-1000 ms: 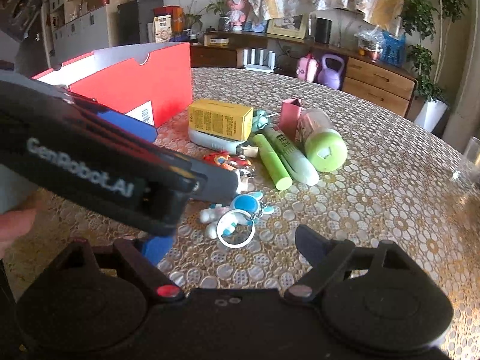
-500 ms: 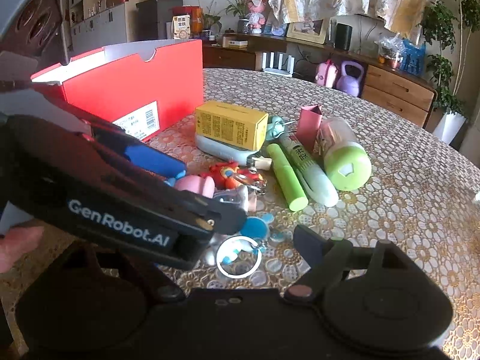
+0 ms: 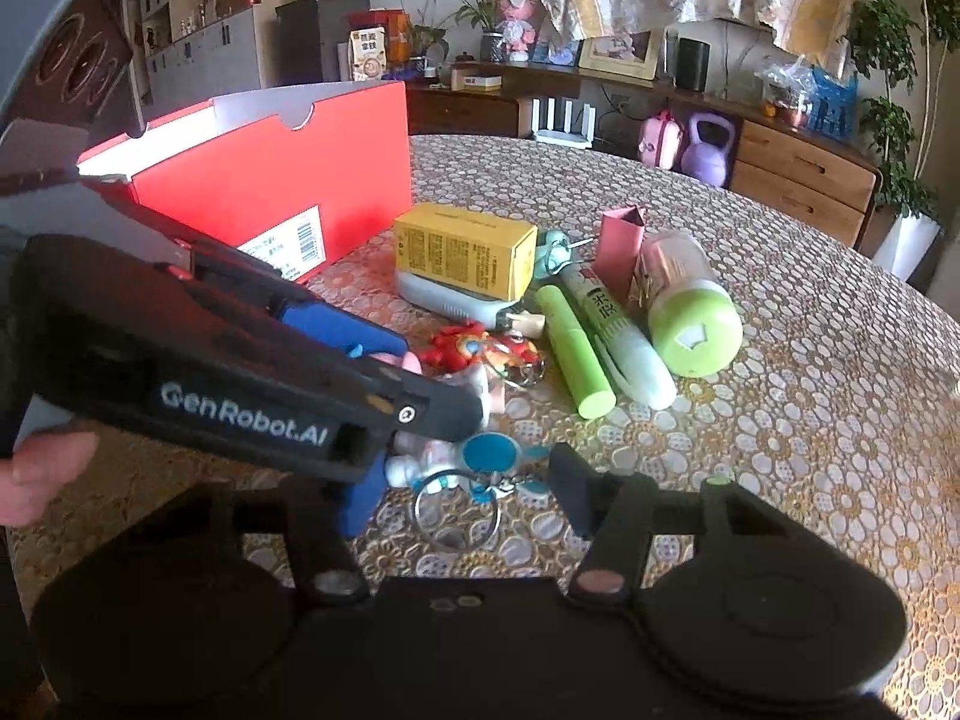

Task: Organize rigid objects
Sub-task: 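Grasp the pink toy figure with the left tool while the right tool grasps the white-blue keyring figure, then carry both toy figures over the red box with both tools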

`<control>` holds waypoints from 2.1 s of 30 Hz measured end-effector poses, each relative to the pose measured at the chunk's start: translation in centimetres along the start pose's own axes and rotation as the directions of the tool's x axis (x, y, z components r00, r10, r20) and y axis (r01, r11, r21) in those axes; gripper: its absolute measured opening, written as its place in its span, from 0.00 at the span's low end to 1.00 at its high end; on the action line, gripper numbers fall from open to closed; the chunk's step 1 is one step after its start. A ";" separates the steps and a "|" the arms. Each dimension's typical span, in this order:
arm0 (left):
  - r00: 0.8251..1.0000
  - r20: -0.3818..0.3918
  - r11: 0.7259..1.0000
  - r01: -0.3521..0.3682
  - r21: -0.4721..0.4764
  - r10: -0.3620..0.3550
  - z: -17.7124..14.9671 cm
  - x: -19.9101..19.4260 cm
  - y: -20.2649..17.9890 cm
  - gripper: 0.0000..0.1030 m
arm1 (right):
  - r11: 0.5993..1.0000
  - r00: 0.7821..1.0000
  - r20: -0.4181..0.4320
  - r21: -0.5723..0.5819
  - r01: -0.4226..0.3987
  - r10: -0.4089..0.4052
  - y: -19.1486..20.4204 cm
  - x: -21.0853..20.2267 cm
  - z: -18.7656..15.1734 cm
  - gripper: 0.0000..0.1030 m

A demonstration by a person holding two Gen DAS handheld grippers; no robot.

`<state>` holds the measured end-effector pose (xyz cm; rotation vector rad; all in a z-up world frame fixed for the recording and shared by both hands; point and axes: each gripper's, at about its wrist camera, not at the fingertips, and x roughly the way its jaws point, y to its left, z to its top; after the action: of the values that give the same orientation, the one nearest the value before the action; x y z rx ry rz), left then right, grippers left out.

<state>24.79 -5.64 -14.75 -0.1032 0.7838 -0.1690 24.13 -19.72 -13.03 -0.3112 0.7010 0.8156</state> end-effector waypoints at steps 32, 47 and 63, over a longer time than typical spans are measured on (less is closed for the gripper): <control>0.999 0.015 0.999 0.033 -0.003 -0.033 -2.6 -7.7 0.5 0.33 | 0.974 0.990 0.061 0.198 0.110 -0.124 2.4 -10.1 -1.7 0.57; 0.999 0.050 1.000 0.009 -0.004 -0.008 -0.3 -14.3 2.3 0.33 | 0.984 0.989 0.066 0.127 0.122 -0.131 5.5 -12.0 4.2 0.57; 0.989 0.101 0.993 -0.104 -0.055 0.109 3.8 -19.3 11.4 0.33 | 0.995 0.991 0.093 -0.004 0.098 -0.097 10.2 -7.5 13.7 0.57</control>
<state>15.35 9.31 -0.49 -0.1159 0.6877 -0.0422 18.98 -10.25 2.23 -0.3110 0.5907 0.7359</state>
